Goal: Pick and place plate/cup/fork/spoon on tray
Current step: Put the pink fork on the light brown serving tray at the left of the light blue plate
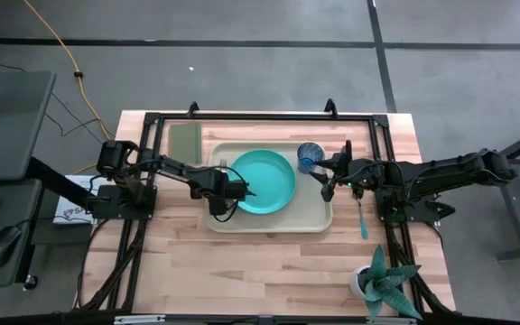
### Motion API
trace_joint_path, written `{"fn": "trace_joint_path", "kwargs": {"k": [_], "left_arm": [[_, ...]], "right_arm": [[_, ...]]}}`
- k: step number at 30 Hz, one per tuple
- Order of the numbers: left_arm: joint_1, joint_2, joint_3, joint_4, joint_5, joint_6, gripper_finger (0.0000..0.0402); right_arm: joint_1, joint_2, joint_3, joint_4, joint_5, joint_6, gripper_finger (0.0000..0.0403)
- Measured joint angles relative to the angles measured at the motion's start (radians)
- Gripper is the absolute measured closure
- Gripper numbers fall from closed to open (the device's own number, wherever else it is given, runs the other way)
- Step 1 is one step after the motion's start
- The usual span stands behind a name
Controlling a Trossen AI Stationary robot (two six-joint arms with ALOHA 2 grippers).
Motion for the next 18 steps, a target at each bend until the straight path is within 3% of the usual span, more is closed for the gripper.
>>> {"fn": "trace_joint_path", "kwargs": {"k": [18], "left_arm": [[-0.010, 0.001, -0.001, -0.085, -0.003, -0.049, 0.0351]], "right_arm": [[0.000, 0.000, 0.000, 0.000, 0.000, 0.000, 0.0214]]}}
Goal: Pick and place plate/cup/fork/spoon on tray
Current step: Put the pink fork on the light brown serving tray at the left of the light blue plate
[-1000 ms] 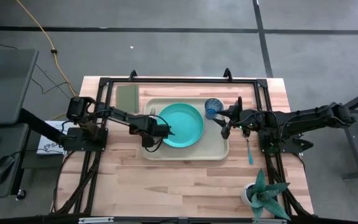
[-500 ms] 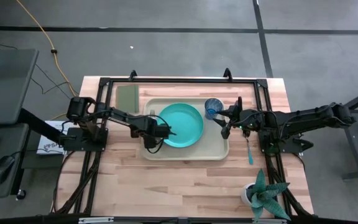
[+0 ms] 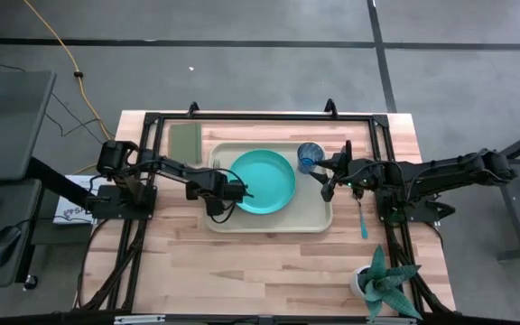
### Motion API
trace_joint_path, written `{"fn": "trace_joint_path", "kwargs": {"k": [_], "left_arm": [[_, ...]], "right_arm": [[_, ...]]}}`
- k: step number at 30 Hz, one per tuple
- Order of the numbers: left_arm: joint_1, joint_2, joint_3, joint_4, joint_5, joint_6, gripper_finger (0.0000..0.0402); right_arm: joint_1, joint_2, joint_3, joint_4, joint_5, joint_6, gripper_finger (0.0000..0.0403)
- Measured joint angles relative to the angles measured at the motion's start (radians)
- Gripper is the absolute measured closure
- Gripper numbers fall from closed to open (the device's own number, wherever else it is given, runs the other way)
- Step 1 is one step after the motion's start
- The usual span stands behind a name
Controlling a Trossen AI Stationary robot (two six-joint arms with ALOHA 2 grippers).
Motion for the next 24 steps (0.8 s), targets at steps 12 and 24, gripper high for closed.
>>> {"fn": "trace_joint_path", "kwargs": {"k": [12, 24], "left_arm": [[0.000, 0.000, 0.000, 0.001, 0.001, -0.002, 0.0350], [0.000, 0.001, 0.000, 0.002, 0.005, 0.000, 0.0308]], "right_arm": [[0.000, 0.000, 0.000, 0.000, 0.000, 0.000, 0.0214], [0.000, 0.000, 0.000, 0.000, 0.000, 0.000, 0.0214]]}}
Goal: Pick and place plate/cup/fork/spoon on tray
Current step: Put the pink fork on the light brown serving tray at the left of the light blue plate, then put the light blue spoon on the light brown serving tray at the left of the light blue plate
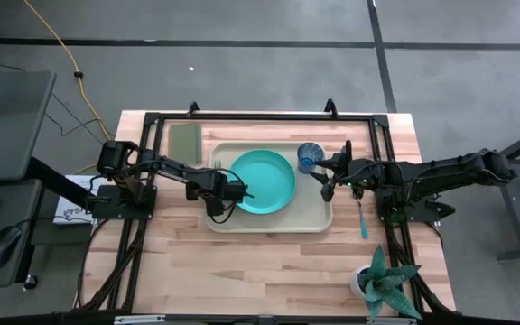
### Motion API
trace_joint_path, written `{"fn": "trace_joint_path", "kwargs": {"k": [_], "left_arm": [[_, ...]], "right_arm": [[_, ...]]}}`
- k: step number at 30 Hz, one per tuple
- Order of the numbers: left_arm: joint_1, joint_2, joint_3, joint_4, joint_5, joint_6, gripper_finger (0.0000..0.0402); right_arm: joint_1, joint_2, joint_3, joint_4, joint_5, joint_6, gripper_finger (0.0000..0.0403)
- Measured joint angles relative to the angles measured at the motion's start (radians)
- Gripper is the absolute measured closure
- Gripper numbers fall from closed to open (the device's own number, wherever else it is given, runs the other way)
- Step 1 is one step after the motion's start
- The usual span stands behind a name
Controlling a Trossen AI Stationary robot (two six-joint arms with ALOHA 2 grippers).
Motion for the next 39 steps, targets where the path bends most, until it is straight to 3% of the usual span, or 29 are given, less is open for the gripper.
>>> {"fn": "trace_joint_path", "kwargs": {"k": [16, 27, 39], "left_arm": [[-0.021, 0.000, 0.000, -0.079, -0.088, -0.211, 0.0221], [-0.055, 0.000, 0.049, -0.153, -0.103, -0.275, 0.0217], [-0.088, 0.000, 0.133, -0.373, -0.102, -0.497, 0.0218]], "right_arm": [[0.000, 0.000, 0.000, 0.000, 0.000, 0.000, 0.0214], [0.000, 0.000, 0.000, 0.000, 0.000, 0.000, 0.0214], [0.000, 0.000, 0.000, 0.000, 0.000, -0.026, 0.0214]]}}
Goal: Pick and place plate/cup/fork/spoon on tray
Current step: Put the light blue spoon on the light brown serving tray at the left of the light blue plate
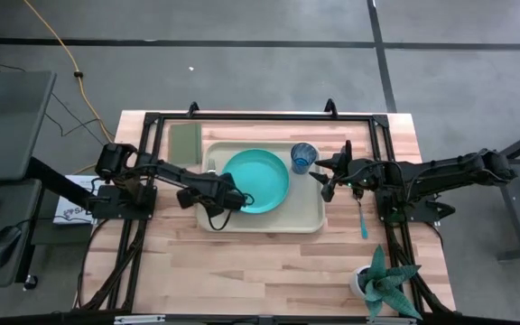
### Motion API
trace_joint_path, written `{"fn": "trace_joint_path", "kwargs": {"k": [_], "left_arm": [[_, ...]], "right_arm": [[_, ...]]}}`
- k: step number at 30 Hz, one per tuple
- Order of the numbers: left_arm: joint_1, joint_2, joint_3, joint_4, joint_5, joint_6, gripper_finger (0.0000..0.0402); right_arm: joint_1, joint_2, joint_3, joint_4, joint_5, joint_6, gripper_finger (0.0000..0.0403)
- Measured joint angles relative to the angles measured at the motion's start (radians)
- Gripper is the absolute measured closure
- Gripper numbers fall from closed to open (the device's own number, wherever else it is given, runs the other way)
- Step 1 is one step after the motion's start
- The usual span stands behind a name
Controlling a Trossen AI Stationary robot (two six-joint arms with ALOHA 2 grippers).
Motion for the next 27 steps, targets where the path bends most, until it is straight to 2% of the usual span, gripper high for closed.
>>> {"fn": "trace_joint_path", "kwargs": {"k": [6, 9, 12, 15, 18, 21, 24, 27], "left_arm": [[-0.027, -0.001, 0.023, -0.118, 0.014, -0.206, 0.0218], [-0.031, -0.014, 0.056, -0.161, 0.072, -0.339, 0.0218], [-0.030, -0.042, 0.104, -0.173, 0.161, -0.449, 0.0218], [-0.019, -0.092, 0.164, -0.153, 0.352, -0.532, 0.0218], [0.008, -0.195, 0.188, -0.015, 0.593, -0.592, 0.0218], [0.049, -0.329, 0.161, 0.192, 0.771, -0.623, 0.0218], [0.090, -0.473, 0.088, 0.429, 0.868, -0.647, 0.0218], [0.124, -0.605, -0.025, 0.685, 0.882, -0.673, 0.0218]], "right_arm": [[0.000, 0.000, 0.000, 0.000, 0.000, 0.000, 0.0214], [0.000, 0.000, 0.000, 0.001, 0.000, 0.000, 0.0214], [0.000, -0.001, 0.000, 0.013, 0.000, 0.001, 0.0214], [0.000, -0.003, 0.000, 0.040, 0.002, 0.012, 0.0214], [0.000, -0.004, 0.000, 0.058, 0.002, 0.026, 0.0214], [0.000, -0.004, 0.000, 0.061, -0.002, 0.030, 0.0214], [0.000, -0.004, 0.000, 0.058, -0.003, 0.051, 0.0214], [0.000, -0.004, 0.000, 0.052, -0.006, 0.054, 0.0214]]}}
